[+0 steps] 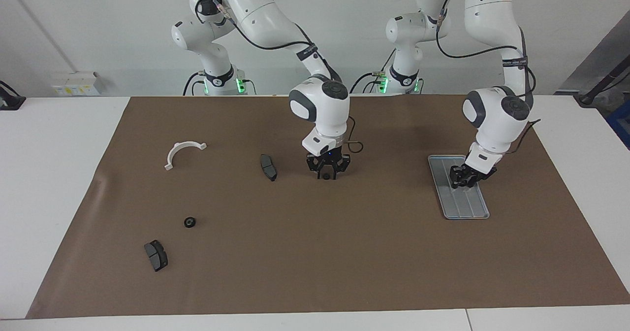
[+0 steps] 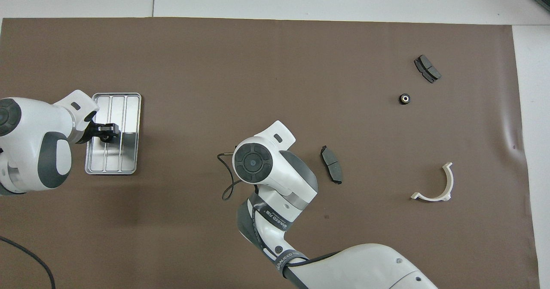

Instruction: Place bearing gear from tray to pile

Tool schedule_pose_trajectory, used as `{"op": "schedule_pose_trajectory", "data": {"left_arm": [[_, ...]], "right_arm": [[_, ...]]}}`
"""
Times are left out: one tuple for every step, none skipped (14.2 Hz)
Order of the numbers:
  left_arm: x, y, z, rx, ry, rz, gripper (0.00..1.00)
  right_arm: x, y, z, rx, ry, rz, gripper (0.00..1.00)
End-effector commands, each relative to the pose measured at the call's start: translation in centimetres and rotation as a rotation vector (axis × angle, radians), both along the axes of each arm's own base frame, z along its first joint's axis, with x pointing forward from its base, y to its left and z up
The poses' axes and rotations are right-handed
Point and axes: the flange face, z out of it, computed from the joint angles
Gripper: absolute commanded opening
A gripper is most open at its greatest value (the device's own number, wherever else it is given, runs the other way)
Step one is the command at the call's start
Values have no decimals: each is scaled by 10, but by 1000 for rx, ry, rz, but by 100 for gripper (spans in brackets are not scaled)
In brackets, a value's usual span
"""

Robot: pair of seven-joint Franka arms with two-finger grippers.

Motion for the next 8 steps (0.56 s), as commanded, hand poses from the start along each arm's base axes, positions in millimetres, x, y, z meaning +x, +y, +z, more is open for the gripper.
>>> {"op": "schedule_pose_trajectory", "data": {"left_arm": [[-5,2,-6,0,-6,15,44],[-5,2,-6,0,-5,13,40],[-5,2,-6,0,-6,13,36],[-4,2,-5,0,-8,13,34],[-4,1,-5,0,-8,13,31],[-5,1,-5,0,-6,13,28],[-5,1,-5,0,-6,13,24],[-4,0,-5,0,-6,12,17]], "right_arm": [[-1,-1,-2,-12,4,1,51],[-1,-1,-2,-11,4,-1,51],[0,-1,-2,-10,2,-1,51],[0,-1,-2,-9,1,0,51],[0,0,-1,-8,0,0,51],[0,0,-1,-7,-1,0,51],[0,0,-1,-8,0,0,51],[0,0,-1,-8,0,0,48]]}}
